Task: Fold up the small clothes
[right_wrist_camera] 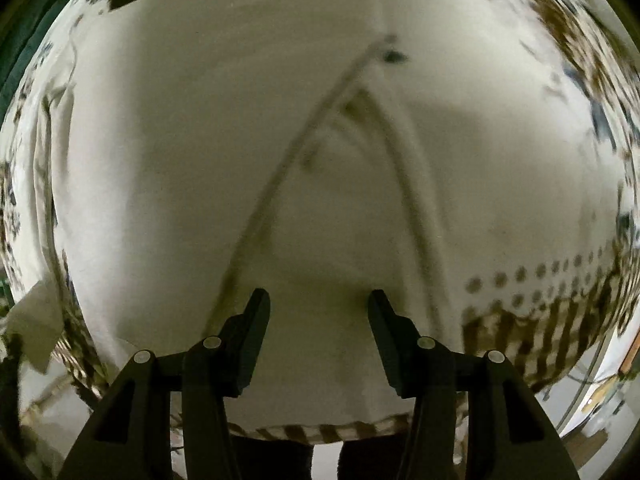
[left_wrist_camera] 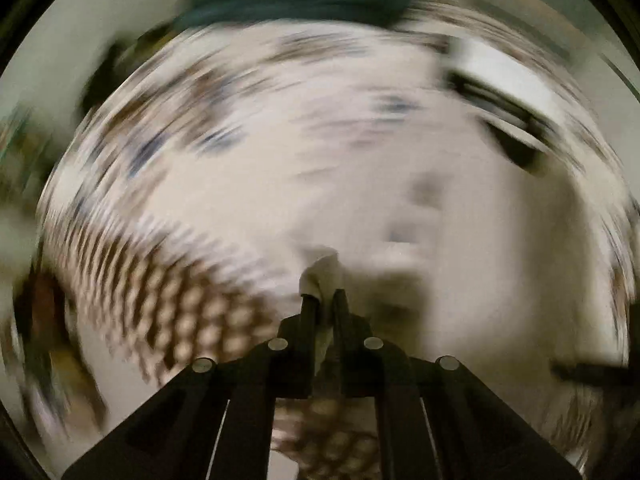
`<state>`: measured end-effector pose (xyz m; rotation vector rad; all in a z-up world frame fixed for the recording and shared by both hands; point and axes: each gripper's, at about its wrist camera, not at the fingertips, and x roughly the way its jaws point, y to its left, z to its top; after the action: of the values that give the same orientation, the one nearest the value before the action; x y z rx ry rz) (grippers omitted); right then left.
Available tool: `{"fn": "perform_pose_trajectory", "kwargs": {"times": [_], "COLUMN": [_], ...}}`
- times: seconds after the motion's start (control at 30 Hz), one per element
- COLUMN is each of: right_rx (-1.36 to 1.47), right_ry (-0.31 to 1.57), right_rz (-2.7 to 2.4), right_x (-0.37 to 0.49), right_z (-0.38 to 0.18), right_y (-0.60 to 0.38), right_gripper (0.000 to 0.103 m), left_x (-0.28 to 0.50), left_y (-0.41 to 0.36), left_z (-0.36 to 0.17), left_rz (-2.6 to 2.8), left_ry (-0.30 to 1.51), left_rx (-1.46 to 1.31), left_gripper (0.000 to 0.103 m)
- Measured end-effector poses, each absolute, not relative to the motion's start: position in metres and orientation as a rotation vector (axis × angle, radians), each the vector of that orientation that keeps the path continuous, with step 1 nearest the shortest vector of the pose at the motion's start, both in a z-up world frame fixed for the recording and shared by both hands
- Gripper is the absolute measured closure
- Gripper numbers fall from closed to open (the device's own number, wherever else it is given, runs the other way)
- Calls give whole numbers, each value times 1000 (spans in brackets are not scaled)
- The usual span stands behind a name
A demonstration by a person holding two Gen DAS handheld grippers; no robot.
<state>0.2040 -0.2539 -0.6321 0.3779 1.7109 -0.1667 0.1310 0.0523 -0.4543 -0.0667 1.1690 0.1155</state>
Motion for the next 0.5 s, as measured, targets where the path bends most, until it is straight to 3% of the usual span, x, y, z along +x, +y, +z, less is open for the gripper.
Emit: {"fn": "perform_pose_trajectory", "kwargs": {"times": [0.17,0.33,0.5], "right_rx": [417,447,485], "right_ry": [1701,1705,1699], "right_rz": [-232,-306,-334], "right_x": [185,135,88], "right_z": [-626,-620,-611], "right_y": [-308,-372,-417], "right_gripper": [50,50,50], "left_x": [124,101,95], "left_y": [-80,-172,-199], "left_z": [-455,-493,-526], "left_rz": [-247,-428,-447], "left_ry": [1169,1233,1314], "left_rx": [101,174,205], "left_gripper": [97,97,93]}}
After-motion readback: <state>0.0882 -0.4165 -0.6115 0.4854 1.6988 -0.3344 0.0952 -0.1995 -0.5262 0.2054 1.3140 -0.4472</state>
